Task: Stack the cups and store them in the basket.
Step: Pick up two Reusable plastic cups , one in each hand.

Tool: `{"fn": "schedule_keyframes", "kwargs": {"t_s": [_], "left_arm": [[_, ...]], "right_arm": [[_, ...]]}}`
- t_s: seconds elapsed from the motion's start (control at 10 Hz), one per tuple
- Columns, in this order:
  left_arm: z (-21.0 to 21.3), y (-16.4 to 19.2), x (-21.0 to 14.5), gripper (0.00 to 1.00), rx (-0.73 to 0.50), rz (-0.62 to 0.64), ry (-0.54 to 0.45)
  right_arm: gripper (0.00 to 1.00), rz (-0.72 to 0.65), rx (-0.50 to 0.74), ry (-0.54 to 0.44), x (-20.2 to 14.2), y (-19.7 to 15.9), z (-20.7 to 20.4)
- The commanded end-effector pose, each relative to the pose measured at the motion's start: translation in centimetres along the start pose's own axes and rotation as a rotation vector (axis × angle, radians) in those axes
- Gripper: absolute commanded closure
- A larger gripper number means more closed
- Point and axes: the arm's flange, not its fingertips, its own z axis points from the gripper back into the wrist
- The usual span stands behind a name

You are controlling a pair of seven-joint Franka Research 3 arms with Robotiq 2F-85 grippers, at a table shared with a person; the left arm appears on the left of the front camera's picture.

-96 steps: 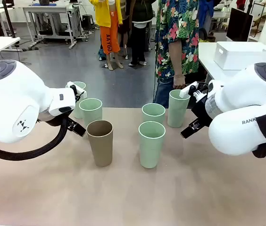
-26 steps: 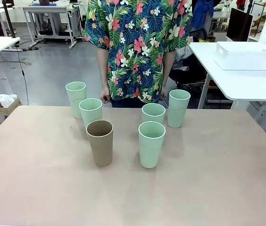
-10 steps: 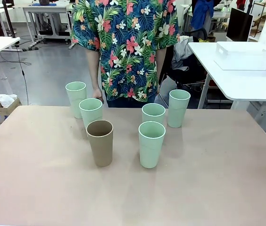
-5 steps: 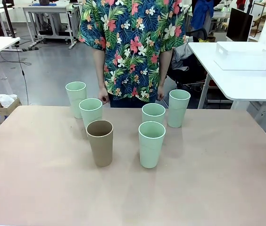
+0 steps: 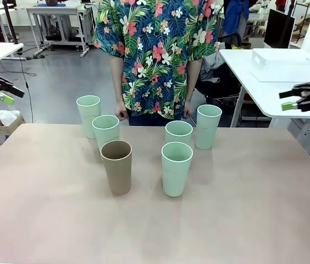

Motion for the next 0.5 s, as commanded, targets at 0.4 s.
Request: {"fn": "schedule_keyframes", "kwargs": {"t_s": [0.4], "left_arm": [[-4.5,8.2,-7.8,0.0,0.01,-0.155,-0.377]], "right_arm": [[0.0,-0.043,0.223,-0.307,-7.8,-4.8,-7.8]]}}
